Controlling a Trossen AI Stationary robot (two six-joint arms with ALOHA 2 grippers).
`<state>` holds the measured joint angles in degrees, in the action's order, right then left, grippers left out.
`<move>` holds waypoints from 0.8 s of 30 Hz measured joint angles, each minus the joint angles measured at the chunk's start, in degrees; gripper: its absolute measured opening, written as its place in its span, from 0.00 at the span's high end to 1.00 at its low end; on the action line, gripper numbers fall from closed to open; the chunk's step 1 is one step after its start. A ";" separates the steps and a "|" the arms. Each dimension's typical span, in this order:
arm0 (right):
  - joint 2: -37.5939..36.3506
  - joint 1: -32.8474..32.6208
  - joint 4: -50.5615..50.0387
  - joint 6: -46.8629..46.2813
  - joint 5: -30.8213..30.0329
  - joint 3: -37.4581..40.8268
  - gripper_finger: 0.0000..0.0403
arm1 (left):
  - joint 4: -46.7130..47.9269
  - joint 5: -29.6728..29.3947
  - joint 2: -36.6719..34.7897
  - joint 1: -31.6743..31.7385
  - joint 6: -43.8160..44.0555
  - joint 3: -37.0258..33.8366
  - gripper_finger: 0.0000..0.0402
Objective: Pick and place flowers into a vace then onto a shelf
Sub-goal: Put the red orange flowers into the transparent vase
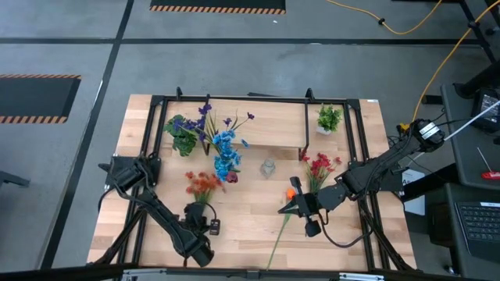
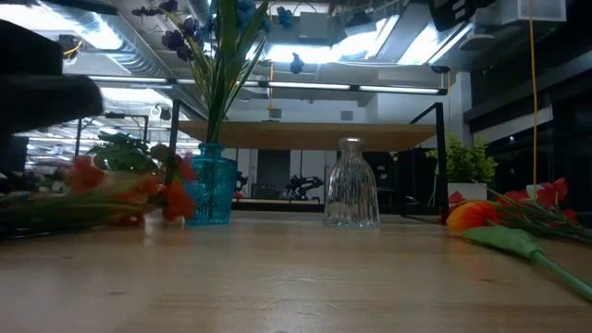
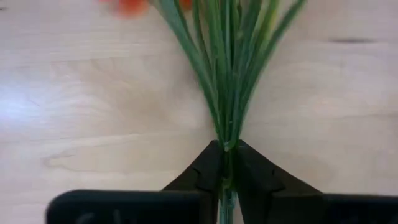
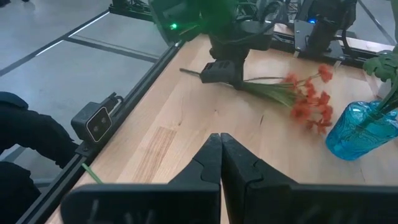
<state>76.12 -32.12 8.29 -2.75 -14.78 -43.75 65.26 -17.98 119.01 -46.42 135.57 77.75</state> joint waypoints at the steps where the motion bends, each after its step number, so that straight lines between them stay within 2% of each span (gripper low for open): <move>1: 0.00 0.00 0.00 0.01 -0.01 0.00 1.00 | 0.49 0.66 0.11 -0.37 -0.26 0.73 0.95; 6: 0.00 0.00 0.00 -0.08 -0.01 0.00 1.00 | 1.70 7.41 -0.89 -2.58 -2.29 3.17 0.98; 9: 0.01 0.00 0.00 -0.19 0.01 0.02 1.00 | 1.90 9.38 -1.93 -4.07 -4.10 4.41 0.98; 12: 0.00 0.00 0.01 -0.16 0.00 0.02 1.00 | 2.02 7.92 -2.35 -6.14 -4.58 6.16 0.98; 17: 0.01 0.00 0.02 -0.15 -0.01 0.02 1.00 | 2.03 1.63 -2.50 -8.80 -9.34 9.83 0.98; 24: 0.00 -0.23 0.02 -2.96 4.38 0.02 1.00 | 2.05 -1.46 -2.55 -8.30 -24.81 14.51 0.99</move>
<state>76.12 -32.35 8.32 -5.71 -10.40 -43.72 67.31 -19.44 116.46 -54.72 110.77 92.26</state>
